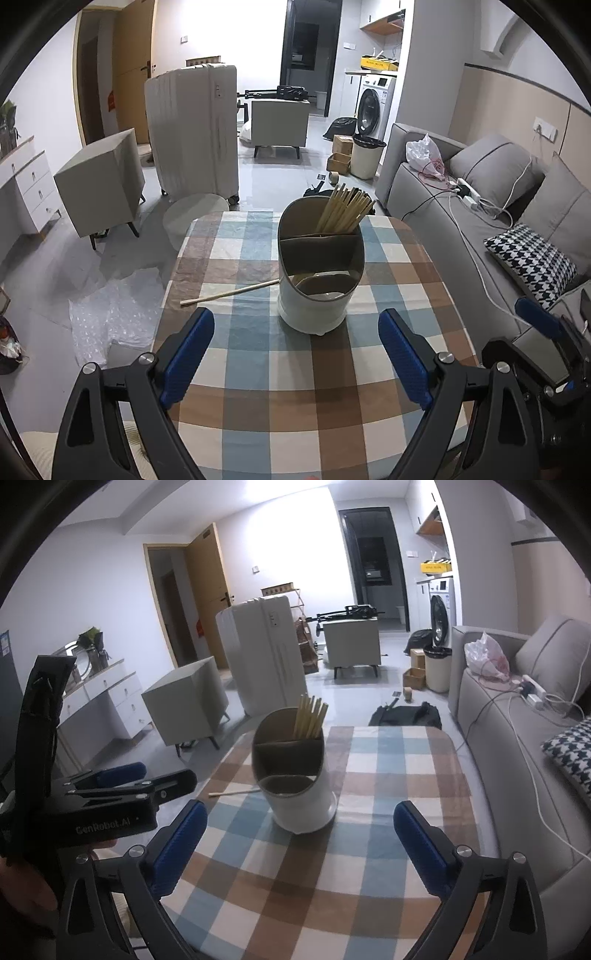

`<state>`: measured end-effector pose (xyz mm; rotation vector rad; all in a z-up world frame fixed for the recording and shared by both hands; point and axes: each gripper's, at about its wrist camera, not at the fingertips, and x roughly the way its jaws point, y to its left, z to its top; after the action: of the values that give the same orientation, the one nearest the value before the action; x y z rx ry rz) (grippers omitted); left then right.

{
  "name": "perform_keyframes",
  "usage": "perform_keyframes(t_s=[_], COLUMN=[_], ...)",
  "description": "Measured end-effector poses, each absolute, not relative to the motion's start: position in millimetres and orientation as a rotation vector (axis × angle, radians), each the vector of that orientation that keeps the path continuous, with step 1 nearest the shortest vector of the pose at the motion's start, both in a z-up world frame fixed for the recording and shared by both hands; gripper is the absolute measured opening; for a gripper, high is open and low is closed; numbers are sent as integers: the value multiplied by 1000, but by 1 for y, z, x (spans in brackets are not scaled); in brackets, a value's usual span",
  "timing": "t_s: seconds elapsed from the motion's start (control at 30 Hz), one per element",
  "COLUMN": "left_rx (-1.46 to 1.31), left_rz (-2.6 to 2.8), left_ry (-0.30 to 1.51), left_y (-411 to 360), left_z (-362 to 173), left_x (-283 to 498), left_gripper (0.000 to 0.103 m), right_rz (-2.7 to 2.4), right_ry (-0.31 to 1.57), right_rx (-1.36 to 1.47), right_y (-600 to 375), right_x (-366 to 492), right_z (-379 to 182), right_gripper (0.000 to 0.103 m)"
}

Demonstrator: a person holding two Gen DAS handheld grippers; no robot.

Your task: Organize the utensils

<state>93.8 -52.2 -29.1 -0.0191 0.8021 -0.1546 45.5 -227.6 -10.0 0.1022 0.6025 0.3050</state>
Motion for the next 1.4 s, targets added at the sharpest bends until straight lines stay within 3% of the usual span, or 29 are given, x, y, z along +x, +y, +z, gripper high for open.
perform_keyframes(t_s=[1.4], left_rx=[-45], left_rz=[-154], left_ry=[815], left_y=[-52], left_z=[-31], left_x=[93], left_gripper=[87], right_rz=[298], right_ry=[604], right_rx=[96], right_y=[-228], right_x=[45], right_z=[-13], right_gripper=[103])
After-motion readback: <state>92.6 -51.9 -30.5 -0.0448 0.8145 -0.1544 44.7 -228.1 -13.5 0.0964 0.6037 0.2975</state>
